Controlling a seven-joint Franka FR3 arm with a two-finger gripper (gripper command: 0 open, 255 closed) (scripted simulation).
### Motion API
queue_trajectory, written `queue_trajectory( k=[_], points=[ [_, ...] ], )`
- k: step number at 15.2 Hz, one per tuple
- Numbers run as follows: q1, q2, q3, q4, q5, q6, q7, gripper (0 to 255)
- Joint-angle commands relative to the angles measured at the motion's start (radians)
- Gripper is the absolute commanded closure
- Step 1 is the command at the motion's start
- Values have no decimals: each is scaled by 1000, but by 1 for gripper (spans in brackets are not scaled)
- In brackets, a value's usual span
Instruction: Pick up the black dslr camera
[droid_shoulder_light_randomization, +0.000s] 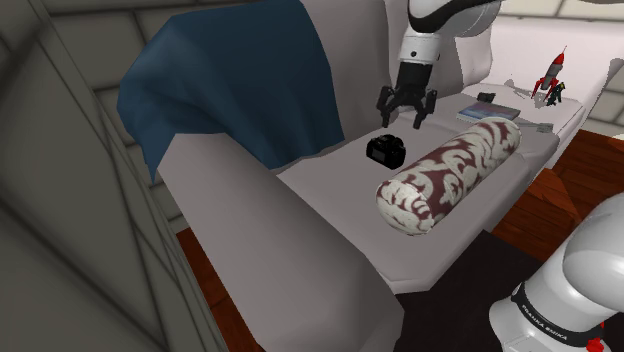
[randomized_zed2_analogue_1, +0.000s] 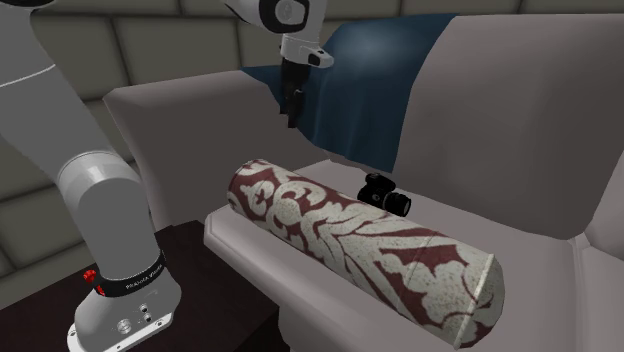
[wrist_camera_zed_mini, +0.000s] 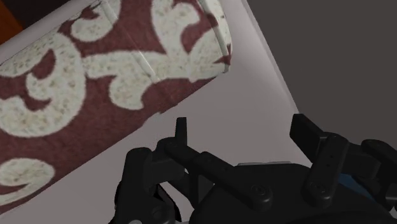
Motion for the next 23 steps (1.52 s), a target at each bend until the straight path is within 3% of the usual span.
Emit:
queue_trajectory(
  k=[1,13,23],
  points=[
    [-12,77,-13,43,14,27,24,0],
    [-101,496,-94,364,126,75,141,0],
    [-221,835,-139,688,240,42,252,0]
  ],
)
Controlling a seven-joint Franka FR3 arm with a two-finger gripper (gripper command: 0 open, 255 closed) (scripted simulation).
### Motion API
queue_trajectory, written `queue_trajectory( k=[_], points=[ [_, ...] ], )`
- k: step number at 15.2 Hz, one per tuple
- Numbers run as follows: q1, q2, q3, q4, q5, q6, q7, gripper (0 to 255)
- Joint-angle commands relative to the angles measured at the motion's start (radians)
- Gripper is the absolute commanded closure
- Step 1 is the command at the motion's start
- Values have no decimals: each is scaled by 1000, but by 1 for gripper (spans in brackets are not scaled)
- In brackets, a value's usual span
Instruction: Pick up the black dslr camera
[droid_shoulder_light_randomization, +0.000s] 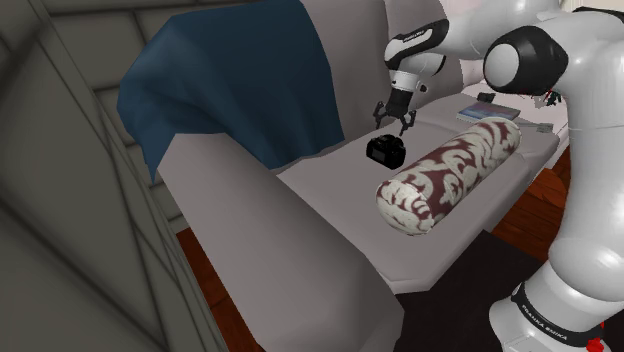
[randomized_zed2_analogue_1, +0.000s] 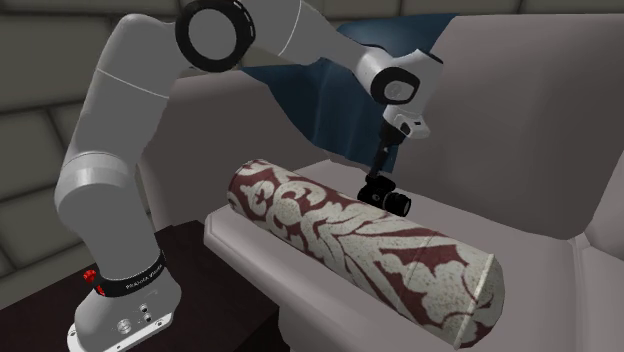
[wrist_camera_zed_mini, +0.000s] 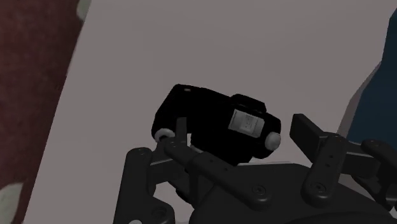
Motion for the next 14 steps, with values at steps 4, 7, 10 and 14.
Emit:
queue_trajectory(
  k=[4,7,10,14],
  points=[
    [-75,170,-14,180,53,-29,67,0],
    [-106,240,-16,249,73,-35,94,0],
    [-106,257,-13,237,78,-8,84,0],
    [-106,279,-10,227,84,23,74,0]
  ],
)
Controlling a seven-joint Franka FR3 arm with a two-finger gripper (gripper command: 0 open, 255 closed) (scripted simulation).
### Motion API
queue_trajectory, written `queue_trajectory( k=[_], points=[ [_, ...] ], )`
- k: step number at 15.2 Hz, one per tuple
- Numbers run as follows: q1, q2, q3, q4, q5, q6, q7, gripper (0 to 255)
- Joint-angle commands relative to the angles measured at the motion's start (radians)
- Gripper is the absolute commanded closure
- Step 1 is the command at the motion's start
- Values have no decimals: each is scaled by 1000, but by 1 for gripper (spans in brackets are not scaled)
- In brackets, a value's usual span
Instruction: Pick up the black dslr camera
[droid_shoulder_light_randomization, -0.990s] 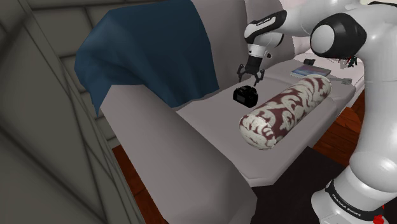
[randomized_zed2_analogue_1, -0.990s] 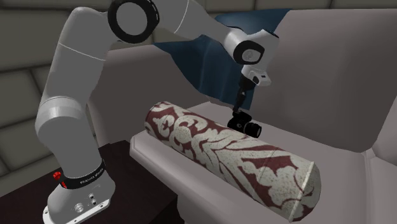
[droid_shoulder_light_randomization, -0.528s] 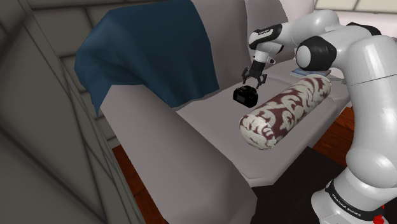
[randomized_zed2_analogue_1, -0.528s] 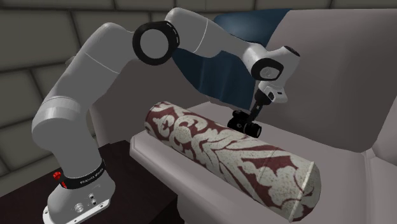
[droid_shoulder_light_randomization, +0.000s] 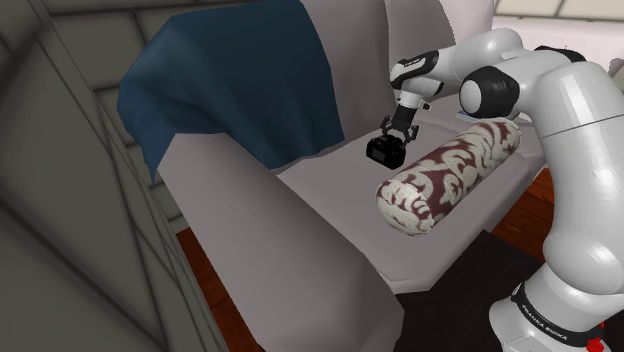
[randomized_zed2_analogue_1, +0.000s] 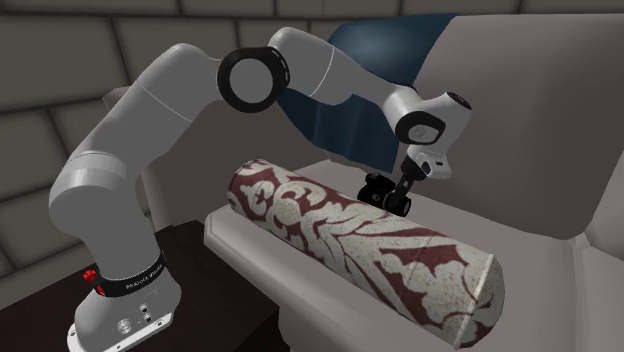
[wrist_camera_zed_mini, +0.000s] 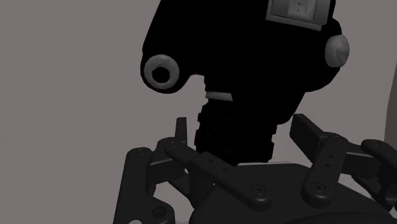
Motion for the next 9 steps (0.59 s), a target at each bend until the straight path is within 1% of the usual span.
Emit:
queue_trajectory(
  k=[1,2,9],
  points=[
    [0,6,1,1,1,5,-1,0],
    [0,6,1,3,1,3,0,255],
    [0,7,1,6,1,2,1,255]
  ],
)
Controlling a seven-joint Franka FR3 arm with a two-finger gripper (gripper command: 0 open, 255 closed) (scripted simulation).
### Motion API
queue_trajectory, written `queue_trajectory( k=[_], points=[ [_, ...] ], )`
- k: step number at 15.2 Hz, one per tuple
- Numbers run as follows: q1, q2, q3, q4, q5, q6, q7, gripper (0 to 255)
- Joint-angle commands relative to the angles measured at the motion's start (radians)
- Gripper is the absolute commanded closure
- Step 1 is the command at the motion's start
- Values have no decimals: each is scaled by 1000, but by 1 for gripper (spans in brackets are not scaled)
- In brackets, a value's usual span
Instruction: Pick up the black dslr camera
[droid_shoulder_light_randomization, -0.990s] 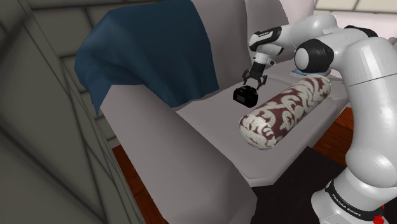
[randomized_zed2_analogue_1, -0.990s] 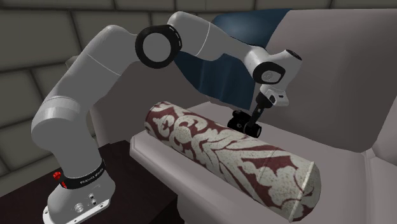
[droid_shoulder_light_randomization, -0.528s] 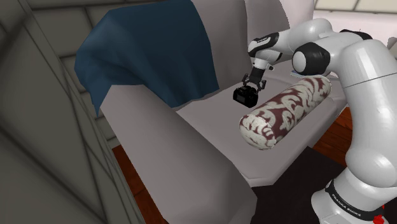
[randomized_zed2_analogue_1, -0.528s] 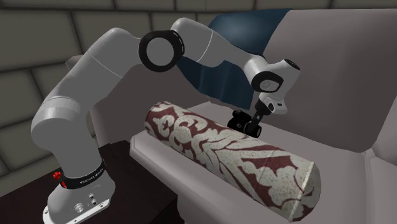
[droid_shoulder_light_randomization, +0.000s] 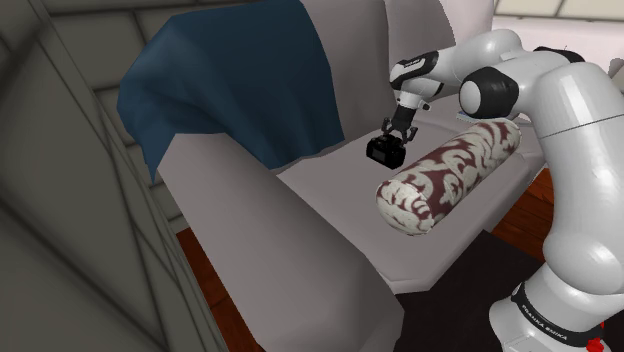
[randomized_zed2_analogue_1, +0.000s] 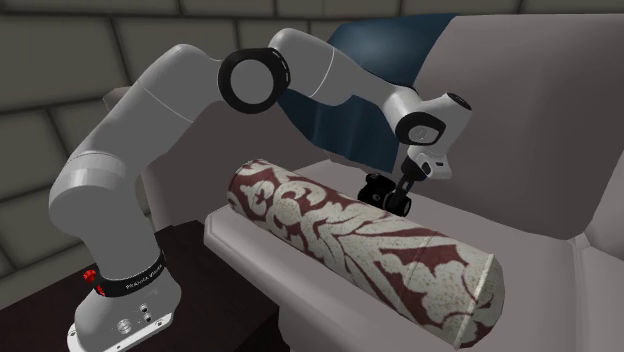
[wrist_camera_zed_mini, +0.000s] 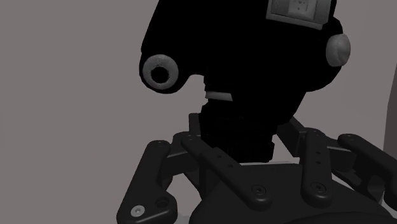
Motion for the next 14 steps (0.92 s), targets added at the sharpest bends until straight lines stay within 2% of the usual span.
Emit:
queue_trajectory(
  k=[1,14],
  points=[
    [1,0,1,-2,0,0,0,255],
    [-2,-65,-11,46,-20,-106,35,255]
  ],
)
